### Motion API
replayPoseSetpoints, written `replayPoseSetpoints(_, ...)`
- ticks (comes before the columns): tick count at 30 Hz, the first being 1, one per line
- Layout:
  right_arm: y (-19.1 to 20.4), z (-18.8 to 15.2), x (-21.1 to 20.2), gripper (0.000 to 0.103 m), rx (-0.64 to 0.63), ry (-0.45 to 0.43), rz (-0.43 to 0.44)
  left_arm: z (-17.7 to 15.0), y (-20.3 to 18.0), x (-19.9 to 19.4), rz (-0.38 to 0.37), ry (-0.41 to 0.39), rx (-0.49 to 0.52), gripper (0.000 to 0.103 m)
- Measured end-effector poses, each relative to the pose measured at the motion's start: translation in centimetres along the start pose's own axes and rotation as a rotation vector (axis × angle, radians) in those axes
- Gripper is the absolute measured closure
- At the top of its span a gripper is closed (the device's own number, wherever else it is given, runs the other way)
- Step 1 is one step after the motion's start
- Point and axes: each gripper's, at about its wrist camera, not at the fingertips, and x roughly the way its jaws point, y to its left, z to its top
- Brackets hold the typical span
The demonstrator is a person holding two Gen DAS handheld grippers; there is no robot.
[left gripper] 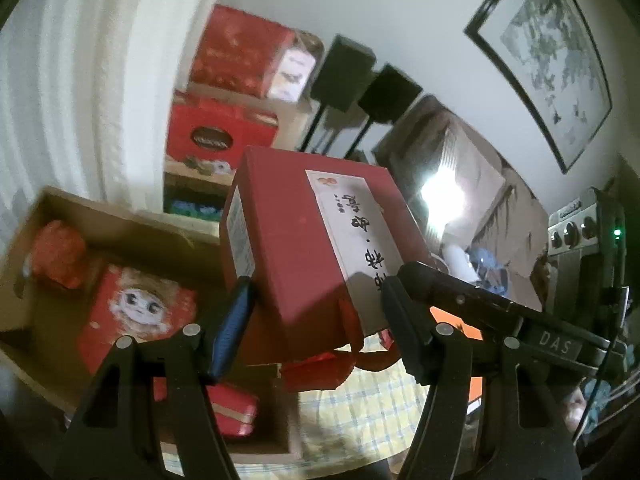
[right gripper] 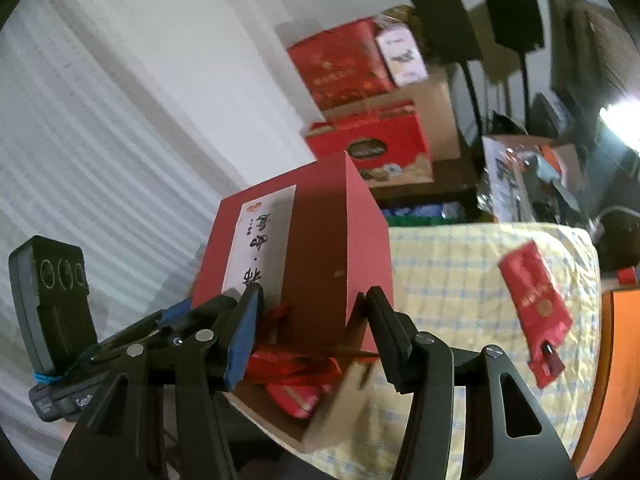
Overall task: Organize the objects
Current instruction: 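Carry the red labelled box into the cardboard box and release both grippers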
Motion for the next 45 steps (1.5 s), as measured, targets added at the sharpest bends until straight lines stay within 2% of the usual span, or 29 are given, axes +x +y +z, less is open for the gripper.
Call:
replayPoseSetpoints(10, 7.5, 2.4, 2.0, 0.048, -0.079, -0.003, 0.069, 2.8, 4.3, -5.7, 0.061, -0.092, -0.017, 0.042)
replayPoseSetpoints(19, 10.7, 1.8, 6.8, 0.048, -0.088, 0.056, 0.111, 2.9, 9.5, -6.3, 0.123, -0.086, -0.054, 0.042)
replayPoseSetpoints(33, 7.9, -3.7, 16.2, 0.048, 0.015, 0.204, 0.121, -0.7, 16.6, 0.4, 0.187, 0.057, -0.080, 0.042)
replayPoseSetpoints(45, 6.1, -7.6, 18.9, 0.049, 0.021, 0.296, 0.099, -3.6, 18.6, 3.8, 0.188, 0.146, -0.095, 0.042)
